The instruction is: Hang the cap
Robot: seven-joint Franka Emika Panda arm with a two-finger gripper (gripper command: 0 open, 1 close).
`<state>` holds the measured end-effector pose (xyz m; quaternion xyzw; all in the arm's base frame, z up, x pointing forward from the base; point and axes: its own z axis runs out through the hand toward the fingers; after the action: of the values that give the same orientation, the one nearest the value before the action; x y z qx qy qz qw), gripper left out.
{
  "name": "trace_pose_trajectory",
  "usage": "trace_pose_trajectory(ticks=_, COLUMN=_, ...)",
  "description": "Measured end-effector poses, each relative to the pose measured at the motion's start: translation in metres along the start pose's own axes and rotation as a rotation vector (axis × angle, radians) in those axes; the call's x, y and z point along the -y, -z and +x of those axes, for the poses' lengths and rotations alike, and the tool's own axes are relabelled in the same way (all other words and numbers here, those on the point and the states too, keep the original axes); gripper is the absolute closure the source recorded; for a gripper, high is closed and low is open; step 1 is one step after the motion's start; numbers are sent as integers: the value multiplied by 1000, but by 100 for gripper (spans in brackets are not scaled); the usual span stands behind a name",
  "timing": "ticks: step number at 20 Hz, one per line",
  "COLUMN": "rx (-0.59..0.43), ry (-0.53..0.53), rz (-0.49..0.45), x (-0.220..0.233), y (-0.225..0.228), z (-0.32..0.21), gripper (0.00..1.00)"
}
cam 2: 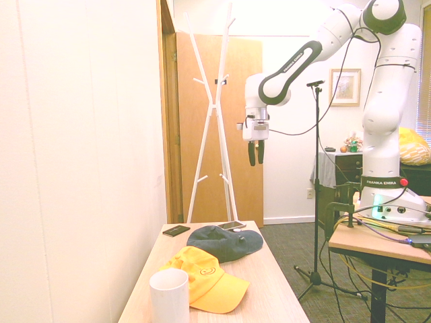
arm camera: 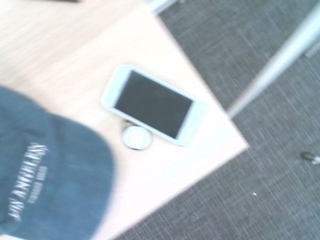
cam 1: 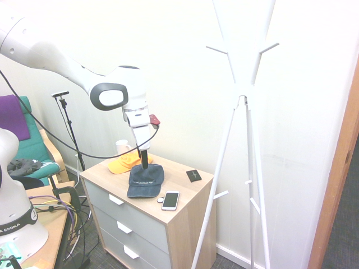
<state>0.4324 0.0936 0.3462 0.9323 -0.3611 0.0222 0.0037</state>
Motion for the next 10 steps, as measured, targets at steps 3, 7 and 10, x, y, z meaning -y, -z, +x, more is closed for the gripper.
trace_pose_trajectory(ticks=3, rx=-15, ry=45, rz=-13, x=43, y=-19, z=-28, gripper=0)
trace_pose_trajectory(ticks=7, rx=-26, ry=97, rz=-30, x=100, y=-43, z=-64, gripper=0)
trace_pose_trajectory(ticks=10, rx=-37, ry=133, rz=-35, x=139, y=-62, z=-87, gripper=0)
